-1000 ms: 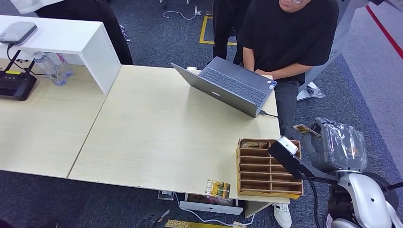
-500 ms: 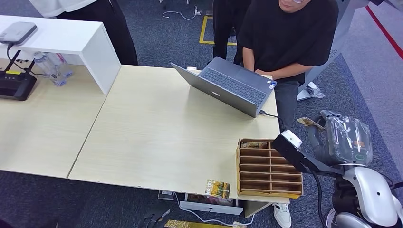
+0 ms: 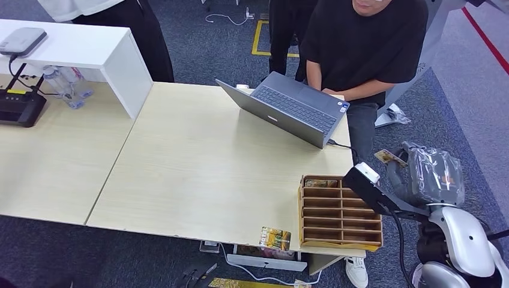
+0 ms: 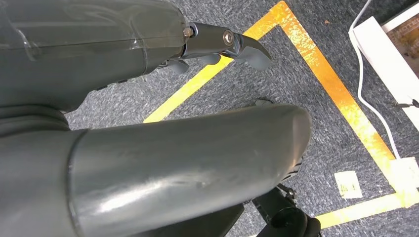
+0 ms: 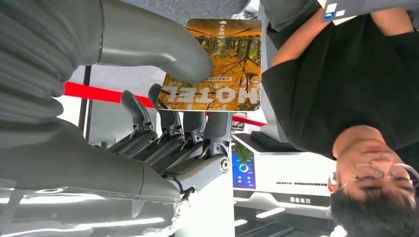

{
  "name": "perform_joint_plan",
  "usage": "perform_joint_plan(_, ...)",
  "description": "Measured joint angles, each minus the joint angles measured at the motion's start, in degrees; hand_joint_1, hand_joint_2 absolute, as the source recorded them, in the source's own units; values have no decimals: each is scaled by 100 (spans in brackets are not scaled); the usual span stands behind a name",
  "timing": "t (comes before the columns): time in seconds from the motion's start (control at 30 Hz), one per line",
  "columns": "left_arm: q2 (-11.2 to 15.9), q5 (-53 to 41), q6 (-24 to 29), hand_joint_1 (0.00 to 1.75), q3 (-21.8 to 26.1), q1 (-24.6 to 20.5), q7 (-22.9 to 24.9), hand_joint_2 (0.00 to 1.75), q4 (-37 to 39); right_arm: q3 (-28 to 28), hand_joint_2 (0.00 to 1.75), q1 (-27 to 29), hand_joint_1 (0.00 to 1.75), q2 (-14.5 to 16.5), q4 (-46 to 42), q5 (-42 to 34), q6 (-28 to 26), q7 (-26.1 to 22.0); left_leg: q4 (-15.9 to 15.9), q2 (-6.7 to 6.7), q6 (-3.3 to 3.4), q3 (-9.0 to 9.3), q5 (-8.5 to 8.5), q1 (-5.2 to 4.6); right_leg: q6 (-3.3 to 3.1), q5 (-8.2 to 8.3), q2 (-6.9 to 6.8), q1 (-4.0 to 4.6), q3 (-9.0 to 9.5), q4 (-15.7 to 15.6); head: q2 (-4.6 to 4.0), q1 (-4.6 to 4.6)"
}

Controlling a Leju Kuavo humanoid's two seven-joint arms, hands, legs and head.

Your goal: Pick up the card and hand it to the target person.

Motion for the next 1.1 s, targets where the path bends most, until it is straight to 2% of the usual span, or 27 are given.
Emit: perform_joint_plan(1.1, -5, -31, -2, 0, -37, -24, 8, 0, 0, 100, 175, -84, 143, 10, 367, -18, -117, 0, 0, 0, 0, 0, 0, 0, 0, 0, 0, 0, 0, 0, 0, 0)
